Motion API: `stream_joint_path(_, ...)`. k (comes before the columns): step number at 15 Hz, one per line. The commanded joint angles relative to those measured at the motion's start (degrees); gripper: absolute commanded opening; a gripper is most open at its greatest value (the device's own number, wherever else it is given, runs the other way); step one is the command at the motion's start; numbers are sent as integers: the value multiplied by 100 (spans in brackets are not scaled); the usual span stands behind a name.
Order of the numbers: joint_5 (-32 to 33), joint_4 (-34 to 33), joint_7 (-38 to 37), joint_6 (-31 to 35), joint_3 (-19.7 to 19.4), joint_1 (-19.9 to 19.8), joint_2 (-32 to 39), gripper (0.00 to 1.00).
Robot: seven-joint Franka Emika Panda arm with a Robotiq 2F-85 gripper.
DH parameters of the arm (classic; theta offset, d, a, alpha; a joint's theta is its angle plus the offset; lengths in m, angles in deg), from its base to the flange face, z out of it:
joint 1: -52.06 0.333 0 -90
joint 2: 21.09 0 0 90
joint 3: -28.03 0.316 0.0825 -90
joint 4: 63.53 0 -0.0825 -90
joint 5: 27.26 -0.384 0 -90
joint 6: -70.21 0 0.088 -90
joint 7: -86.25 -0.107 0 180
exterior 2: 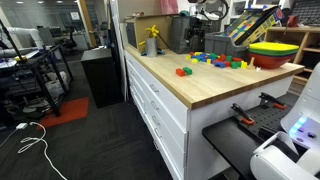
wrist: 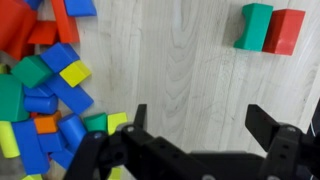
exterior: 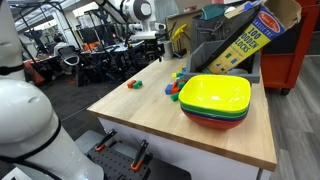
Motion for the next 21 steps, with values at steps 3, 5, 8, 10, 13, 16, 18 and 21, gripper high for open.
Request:
stream_joint_path(3, 450, 499, -307, -181, -129, 38, -462, 100)
stream_joint_path(5, 585, 619, -214, -109, -170, -4, -438, 100)
stream_joint_path(8, 770, 765, -193, -21, -273, -44, -348, 100)
stream_joint_path(10, 830, 833, -193, 33, -340, -85, -256, 100)
stream_joint_path(13, 813, 896, -157, 129, -406, -152, -84, 100)
stream_joint_path(16, 819, 912, -132, 181, -435, -199, 110, 100)
stream_joint_path(18, 856, 926, -143, 229, -465, -217, 258, 100)
stream_joint_path(21, 871, 937, -138, 249, -497, -250, 449, 100)
